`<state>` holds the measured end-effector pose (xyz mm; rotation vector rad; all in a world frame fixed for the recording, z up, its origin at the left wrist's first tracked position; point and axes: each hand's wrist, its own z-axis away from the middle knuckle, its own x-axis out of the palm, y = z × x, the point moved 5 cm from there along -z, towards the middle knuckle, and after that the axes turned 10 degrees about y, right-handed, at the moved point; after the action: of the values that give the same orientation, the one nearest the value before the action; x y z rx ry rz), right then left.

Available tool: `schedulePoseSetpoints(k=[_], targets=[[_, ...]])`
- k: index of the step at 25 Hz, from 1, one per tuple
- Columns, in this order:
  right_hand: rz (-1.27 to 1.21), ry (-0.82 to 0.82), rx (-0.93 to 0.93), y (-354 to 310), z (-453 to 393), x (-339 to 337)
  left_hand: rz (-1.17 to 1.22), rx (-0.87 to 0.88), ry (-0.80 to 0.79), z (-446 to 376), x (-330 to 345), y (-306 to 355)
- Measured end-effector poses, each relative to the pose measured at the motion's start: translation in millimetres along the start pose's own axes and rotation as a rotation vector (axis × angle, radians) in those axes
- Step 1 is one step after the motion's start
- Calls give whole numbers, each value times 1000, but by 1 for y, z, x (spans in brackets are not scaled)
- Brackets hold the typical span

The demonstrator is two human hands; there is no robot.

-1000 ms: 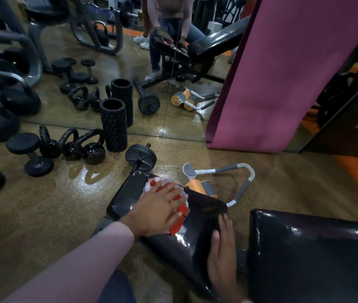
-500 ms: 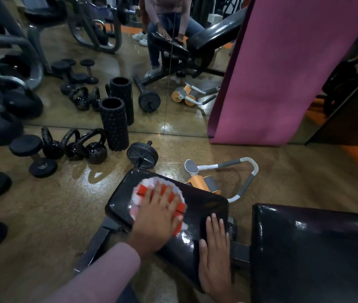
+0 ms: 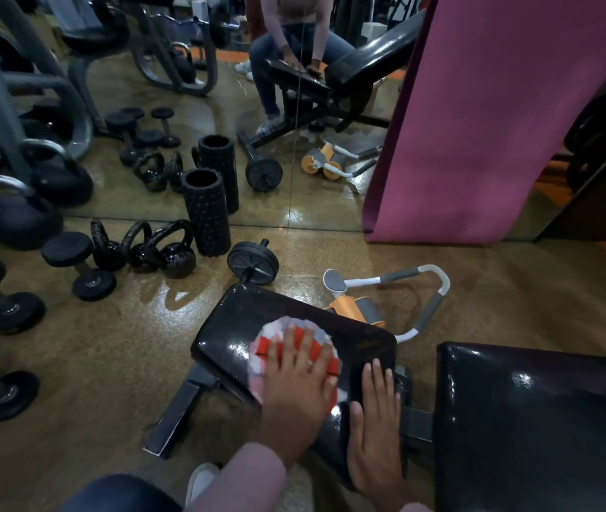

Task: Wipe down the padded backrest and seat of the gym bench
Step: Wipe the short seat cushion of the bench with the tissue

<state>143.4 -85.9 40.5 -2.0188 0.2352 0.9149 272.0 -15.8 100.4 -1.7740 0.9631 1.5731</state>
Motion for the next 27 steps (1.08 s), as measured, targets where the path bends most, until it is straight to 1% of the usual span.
schedulePoseSetpoints(k=[2,3,4,5,6,8,9,12,13,15,16,17,19,21,22,23,25,27], targets=[[-6,15,0,3,0,1,-33,96,22,-21,-1,13],[-4,10,-1,3,-1,2,-69,100,48,-39,-7,1],[1,-1,0,4,-1,4,-98,46,39,-53,-12,-21],[10,-6,5,4,-1,4,-94,-59,69,-61,-19,-47],[24,1,10,6,-1,3,-75,-151,96,-59,-22,-70],[53,34,21,8,0,2,-46,-236,190,-32,-22,-85],[60,47,34,8,1,1,-48,-230,217,-13,-20,-74],[80,64,49,8,0,3,15,-52,125,16,3,-17],[84,67,50,7,0,3,8,-8,138,9,2,-8],[98,69,61,7,0,2,-51,19,186,-20,-8,-19],[111,65,64,7,0,1,-73,-17,167,-31,-10,-35],[123,64,67,7,1,0,-65,-106,163,-36,-13,-55],[125,64,71,8,3,-1,-14,-281,213,-26,-16,-88],[113,59,72,7,3,-1,-6,-335,270,2,-17,-78],[113,56,73,7,3,0,13,-288,266,15,-15,-56],[118,50,73,7,3,0,26,-195,232,27,-5,-28],[112,55,80,8,4,1,44,-53,130,30,9,13],[95,63,101,8,2,-1,-8,15,188,-2,0,13]])
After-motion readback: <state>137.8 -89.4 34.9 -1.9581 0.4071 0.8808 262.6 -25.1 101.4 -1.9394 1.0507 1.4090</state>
